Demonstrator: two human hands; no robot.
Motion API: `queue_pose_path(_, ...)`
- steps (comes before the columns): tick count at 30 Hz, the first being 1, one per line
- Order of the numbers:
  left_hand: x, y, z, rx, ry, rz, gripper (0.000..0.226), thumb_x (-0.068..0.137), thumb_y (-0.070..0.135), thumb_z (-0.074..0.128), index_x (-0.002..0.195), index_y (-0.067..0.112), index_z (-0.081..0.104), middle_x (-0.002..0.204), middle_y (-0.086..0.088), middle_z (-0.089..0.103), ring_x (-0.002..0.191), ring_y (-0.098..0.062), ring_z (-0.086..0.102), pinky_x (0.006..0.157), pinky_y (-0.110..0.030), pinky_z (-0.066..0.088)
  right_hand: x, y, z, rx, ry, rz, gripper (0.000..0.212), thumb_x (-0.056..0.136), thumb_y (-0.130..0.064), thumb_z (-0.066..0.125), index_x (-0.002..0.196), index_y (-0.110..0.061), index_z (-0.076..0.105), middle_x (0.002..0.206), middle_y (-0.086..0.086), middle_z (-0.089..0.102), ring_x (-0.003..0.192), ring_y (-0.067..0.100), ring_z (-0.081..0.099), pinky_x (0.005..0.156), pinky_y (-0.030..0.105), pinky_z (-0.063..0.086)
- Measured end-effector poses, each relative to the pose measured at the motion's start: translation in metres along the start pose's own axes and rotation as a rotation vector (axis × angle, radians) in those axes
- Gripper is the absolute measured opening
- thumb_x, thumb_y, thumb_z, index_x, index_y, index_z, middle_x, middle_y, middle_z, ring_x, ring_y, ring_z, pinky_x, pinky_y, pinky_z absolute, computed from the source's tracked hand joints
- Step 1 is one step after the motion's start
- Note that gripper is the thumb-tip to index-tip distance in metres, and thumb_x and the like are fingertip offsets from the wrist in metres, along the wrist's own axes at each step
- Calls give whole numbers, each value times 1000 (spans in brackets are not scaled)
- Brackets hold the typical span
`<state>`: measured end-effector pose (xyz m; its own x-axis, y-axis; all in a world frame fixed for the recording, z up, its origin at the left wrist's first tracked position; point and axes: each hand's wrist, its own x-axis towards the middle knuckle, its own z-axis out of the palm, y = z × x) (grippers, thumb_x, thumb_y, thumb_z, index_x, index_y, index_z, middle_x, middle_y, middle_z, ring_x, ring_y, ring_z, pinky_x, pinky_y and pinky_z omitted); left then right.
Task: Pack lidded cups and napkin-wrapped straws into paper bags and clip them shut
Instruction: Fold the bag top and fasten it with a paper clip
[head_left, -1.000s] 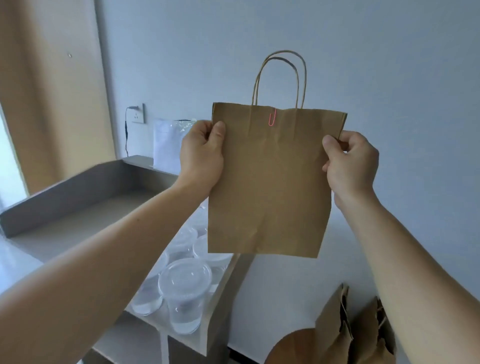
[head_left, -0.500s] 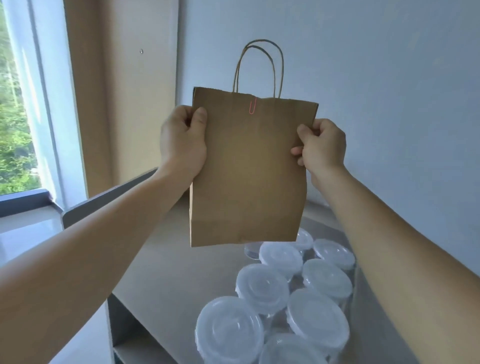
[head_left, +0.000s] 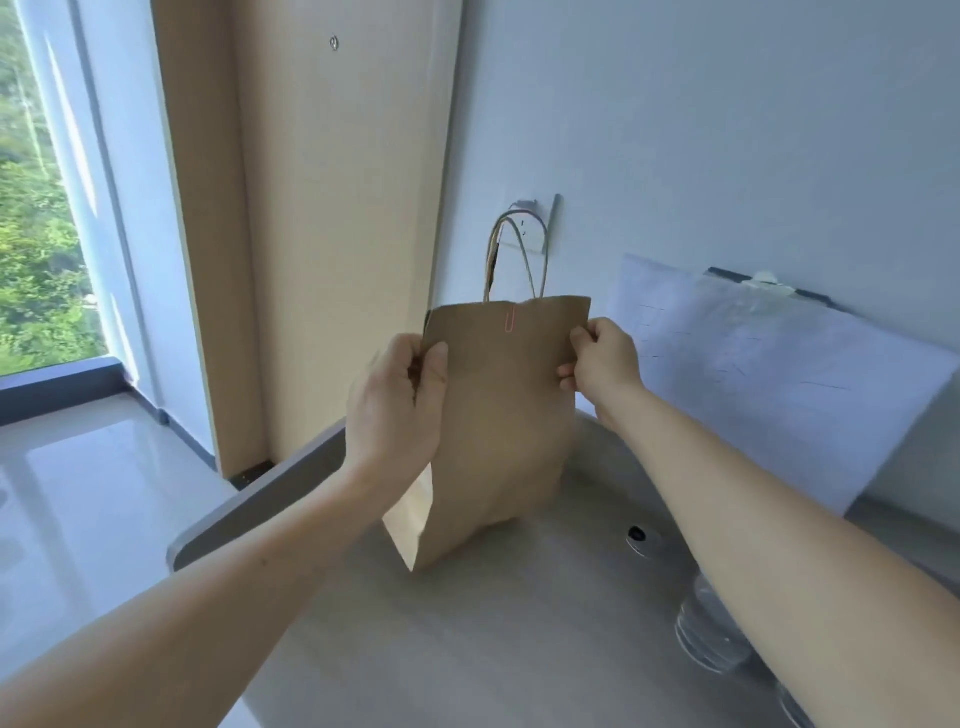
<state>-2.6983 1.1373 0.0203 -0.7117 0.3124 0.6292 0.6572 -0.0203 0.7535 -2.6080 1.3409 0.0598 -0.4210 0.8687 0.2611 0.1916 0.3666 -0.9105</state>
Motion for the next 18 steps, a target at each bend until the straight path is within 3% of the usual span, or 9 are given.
queue_pose_path(3, 1, -32, 7, 50, -23, 43, 21, 101, 31, 49, 89, 16, 56, 71, 9, 51, 66, -12, 45, 60, -24, 30, 23, 13, 38, 17, -31, 40, 20, 104, -20, 37, 95, -13, 53, 85, 7, 60, 61, 18, 59, 63, 37, 57)
queue_pose_path(6, 0, -53, 10, 131, -12, 202, 24, 99, 28, 49, 84, 11, 58, 72, 13, 46, 68, -9, 37, 61, -21, 26, 41, 23, 67, 61, -82, 54, 22, 104, -19, 36, 91, -14, 53, 90, 6, 60, 67, 19, 60, 61, 35, 57)
queue_pose_path(11, 8, -79, 15, 246, 59, 506, 25, 96, 19, 52, 84, 2, 65, 79, -4, 63, 75, -20, 53, 63, -23, 39, 55, 31, 98, 151, -150, 17, 23, 103, -17, 34, 92, -15, 53, 98, 11, 65, 78, 21, 62, 57, 30, 50)
queue_pose_path(14, 14, -82, 20, 256, 56, 531, 25, 96, 18, 52, 85, 1, 65, 80, -5, 64, 72, -26, 58, 57, -34, 47, 61, 29, 105, 191, -155, -6, 22, 99, -14, 34, 90, -14, 54, 91, 11, 68, 75, 22, 65, 59, 34, 50)
queue_pose_path(18, 29, -84, 23, 280, 37, 534, 28, 96, 18, 50, 83, -1, 65, 78, -7, 63, 67, -29, 61, 51, -34, 47, 69, 28, 106, 194, -114, -2, 20, 98, -14, 35, 92, -12, 55, 101, 17, 66, 81, 25, 63, 66, 39, 54)
